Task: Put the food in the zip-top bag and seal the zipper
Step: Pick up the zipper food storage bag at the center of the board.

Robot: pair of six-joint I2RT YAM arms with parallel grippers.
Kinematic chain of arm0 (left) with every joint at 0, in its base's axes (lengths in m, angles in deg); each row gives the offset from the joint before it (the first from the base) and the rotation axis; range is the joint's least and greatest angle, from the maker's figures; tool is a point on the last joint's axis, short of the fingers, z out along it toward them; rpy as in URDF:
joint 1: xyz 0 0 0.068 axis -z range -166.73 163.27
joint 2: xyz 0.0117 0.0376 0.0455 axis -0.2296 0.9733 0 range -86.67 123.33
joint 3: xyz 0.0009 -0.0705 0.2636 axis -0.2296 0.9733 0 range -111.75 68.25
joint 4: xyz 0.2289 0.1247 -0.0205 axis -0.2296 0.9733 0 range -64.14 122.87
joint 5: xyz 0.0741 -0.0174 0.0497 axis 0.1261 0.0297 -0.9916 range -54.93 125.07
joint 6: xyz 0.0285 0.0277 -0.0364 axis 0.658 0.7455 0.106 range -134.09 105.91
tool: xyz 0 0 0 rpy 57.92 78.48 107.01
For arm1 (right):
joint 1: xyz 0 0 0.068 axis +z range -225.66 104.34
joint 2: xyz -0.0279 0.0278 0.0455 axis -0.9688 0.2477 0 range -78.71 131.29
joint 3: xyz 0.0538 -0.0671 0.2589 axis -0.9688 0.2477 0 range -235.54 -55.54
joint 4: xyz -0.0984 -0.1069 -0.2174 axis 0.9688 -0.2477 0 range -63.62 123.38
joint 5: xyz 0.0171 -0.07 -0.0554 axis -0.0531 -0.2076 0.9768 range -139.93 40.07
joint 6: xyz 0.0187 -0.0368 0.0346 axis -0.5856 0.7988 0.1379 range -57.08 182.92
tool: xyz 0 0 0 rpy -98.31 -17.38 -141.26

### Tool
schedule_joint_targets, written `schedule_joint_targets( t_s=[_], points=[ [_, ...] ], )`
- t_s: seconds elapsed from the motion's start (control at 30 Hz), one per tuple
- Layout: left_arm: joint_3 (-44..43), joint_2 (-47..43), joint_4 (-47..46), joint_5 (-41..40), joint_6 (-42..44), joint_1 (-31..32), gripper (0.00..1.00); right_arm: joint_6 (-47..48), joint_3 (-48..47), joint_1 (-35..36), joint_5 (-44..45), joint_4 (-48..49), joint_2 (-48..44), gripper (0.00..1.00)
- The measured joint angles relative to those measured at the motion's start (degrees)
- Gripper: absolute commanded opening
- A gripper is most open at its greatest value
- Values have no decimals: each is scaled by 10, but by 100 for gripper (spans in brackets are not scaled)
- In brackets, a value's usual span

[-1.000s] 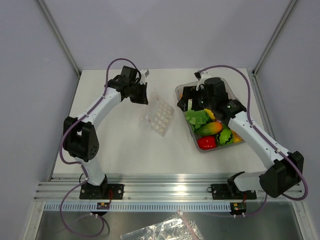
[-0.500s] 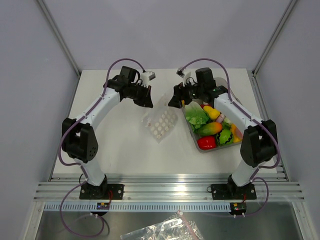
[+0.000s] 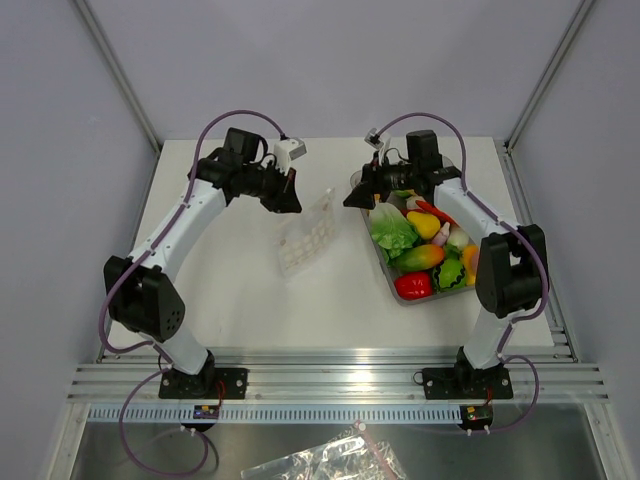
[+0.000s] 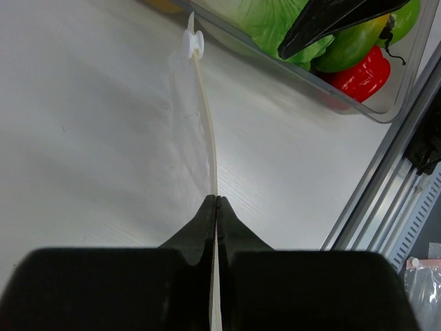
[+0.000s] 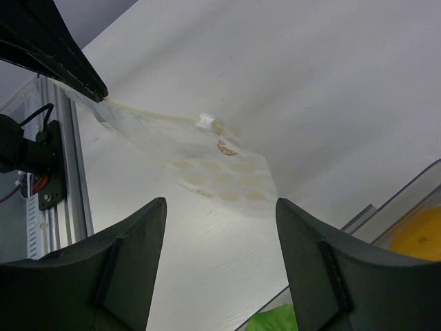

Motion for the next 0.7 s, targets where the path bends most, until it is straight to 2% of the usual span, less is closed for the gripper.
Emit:
schedule_joint_targets(
  t_s=[0.3,0.57,0.7],
  points=[
    [-1,-9,32,6,21,0,0,10,59,7,-6,120,0,71],
    [-3,-21,36,8,26,0,0,32,59,26,-55,142,31,73],
    [-3,-21,36,8,28,0,0,23,57,47,-77,167,56,68]
  ],
)
